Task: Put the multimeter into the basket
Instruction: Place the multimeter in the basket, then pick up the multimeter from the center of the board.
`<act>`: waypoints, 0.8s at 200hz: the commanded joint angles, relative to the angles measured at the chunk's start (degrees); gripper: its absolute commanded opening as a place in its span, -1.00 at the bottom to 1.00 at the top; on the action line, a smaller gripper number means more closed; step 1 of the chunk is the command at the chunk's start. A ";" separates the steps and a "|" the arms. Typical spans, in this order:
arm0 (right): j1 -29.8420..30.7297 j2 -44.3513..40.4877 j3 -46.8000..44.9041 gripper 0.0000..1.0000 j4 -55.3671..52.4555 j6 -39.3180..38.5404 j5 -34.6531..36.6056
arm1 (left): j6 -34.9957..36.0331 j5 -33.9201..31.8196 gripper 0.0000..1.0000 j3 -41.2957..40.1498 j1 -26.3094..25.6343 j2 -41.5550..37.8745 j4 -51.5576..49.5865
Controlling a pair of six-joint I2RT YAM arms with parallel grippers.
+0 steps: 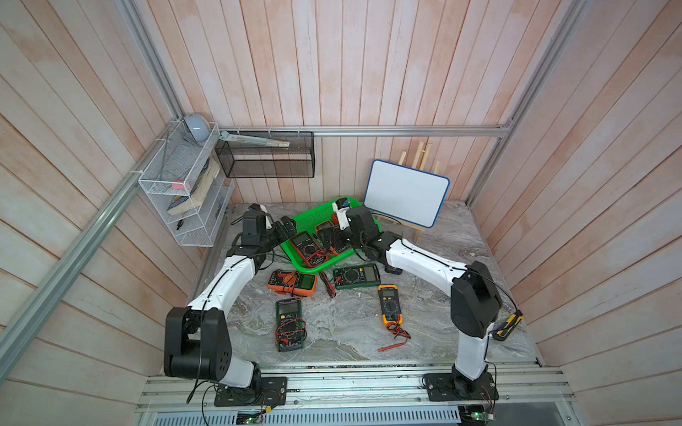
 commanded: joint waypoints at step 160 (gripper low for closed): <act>-0.63 -32.01 -41.27 0.96 -13.68 17.48 6.30 | -1.63 -6.40 0.99 -16.95 -17.30 -11.33 -4.02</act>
